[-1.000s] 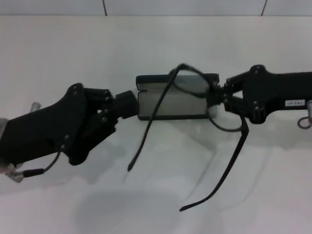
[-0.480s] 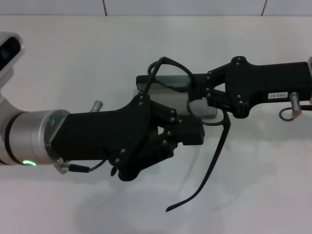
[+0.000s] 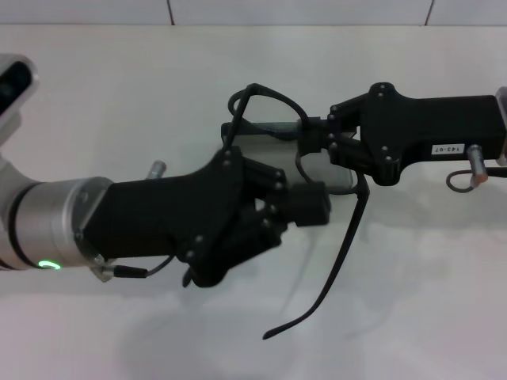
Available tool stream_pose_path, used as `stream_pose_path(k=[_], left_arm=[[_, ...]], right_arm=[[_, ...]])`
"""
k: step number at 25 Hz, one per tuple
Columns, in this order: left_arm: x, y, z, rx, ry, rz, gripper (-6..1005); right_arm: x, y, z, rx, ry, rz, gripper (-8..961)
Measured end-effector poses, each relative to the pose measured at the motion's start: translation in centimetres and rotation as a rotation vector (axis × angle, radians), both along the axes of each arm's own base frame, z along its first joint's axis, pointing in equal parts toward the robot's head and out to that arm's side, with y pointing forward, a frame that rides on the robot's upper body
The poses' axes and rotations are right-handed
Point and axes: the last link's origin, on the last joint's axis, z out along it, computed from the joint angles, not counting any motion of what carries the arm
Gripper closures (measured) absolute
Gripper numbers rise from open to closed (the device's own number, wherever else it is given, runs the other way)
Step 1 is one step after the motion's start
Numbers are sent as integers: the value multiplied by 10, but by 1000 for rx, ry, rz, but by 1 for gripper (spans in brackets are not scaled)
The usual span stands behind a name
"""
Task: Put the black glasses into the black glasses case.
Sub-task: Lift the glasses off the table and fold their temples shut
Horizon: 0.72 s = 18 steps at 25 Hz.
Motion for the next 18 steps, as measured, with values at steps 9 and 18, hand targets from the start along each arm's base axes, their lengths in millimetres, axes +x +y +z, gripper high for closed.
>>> stream_pose_path(k=[9,18], left_arm=[[-10,0,20,102,-78,75,971],[-16,6,18,125,-35,110,971]], right_arm=[[19,-6,0,-5,2,-37,882],[16,-12,8,8,87,6,884]])
